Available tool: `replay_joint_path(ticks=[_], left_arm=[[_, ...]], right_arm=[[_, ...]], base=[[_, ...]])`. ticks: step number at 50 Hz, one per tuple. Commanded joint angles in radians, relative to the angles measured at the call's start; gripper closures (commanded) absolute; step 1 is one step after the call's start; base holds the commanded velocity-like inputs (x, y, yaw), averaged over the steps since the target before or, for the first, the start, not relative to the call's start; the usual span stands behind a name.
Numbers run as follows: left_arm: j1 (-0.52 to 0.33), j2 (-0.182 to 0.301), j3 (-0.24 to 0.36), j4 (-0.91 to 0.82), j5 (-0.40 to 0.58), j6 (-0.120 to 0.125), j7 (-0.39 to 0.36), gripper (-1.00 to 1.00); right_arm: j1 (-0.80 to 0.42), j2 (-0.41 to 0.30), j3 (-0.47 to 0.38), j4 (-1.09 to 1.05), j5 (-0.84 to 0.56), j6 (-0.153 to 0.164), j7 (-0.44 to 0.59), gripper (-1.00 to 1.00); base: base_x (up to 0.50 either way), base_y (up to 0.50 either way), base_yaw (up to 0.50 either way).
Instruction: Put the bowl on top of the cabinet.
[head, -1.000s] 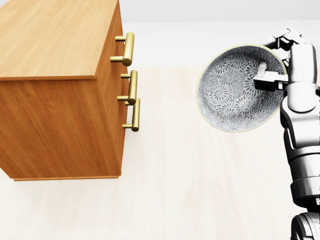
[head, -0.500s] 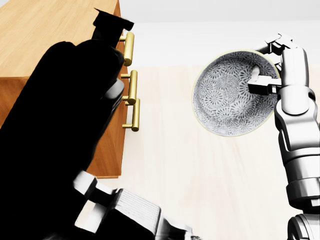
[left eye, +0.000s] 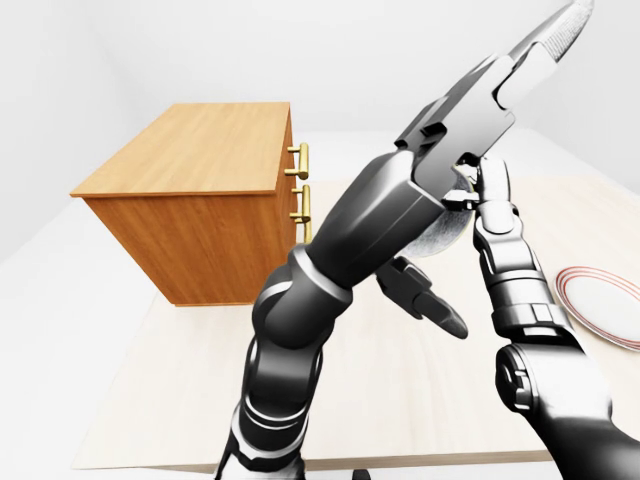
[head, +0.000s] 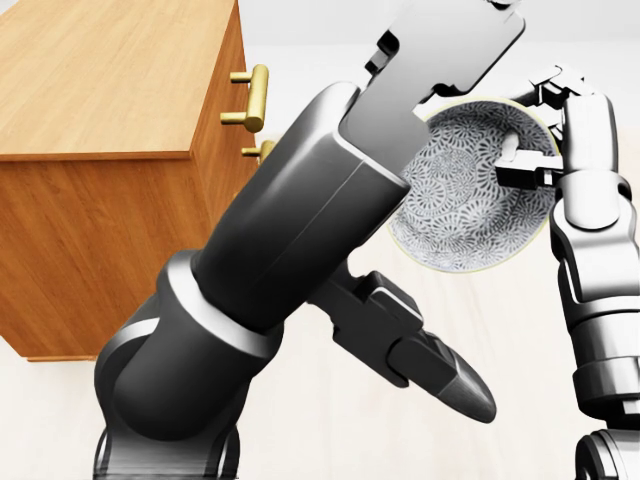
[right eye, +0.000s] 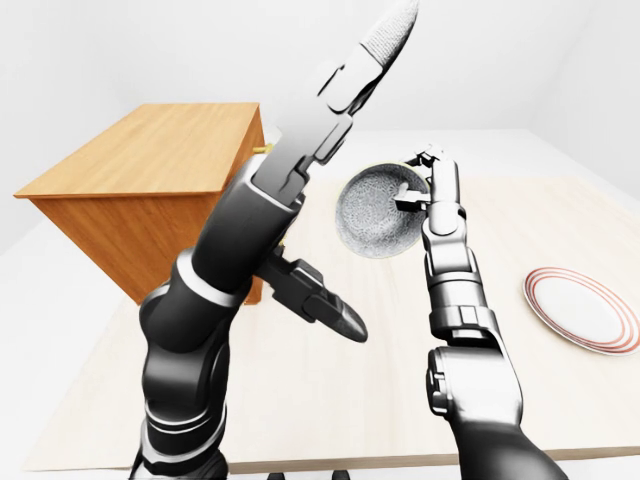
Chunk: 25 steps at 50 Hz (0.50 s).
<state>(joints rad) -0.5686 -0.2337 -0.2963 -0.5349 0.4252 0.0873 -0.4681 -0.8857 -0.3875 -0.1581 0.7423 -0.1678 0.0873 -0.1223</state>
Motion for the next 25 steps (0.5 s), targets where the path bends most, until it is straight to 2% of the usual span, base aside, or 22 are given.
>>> replay_joint_path(ticks=[1, 16, 19, 22, 25], left_arm=[[-0.067, -0.021, 0.037, 0.164, 0.026, 0.000, -0.030, -0.98], [-0.118, -0.036, 0.050, 0.218, 0.051, 0.000, -0.049, -0.98], [-0.142, -0.025, 0.041, 0.179, 0.094, 0.000, -0.078, -0.98], [-0.162, -0.017, 0.027, 0.126, 0.178, 0.000, -0.121, -0.98], [-0.181, -0.053, 0.023, 0.055, 0.231, 0.000, -0.173, -0.98]], right_arm=[[-0.006, -0.004, -0.011, 0.015, 0.033, 0.000, -0.027, 1.00], [0.004, -0.008, -0.013, 0.058, 0.046, 0.000, -0.031, 1.00], [-0.005, -0.012, -0.014, 0.082, 0.048, 0.000, -0.032, 1.00], [-0.014, -0.010, -0.012, 0.103, 0.049, -0.008, -0.036, 1.00], [-0.018, -0.009, -0.009, 0.117, 0.050, -0.016, -0.035, 1.00]], base=[[0.00, 0.00, 0.00], [0.00, 0.00, 0.00], [0.00, 0.00, 0.00], [0.00, 0.00, 0.00], [0.00, 0.00, 0.00]])
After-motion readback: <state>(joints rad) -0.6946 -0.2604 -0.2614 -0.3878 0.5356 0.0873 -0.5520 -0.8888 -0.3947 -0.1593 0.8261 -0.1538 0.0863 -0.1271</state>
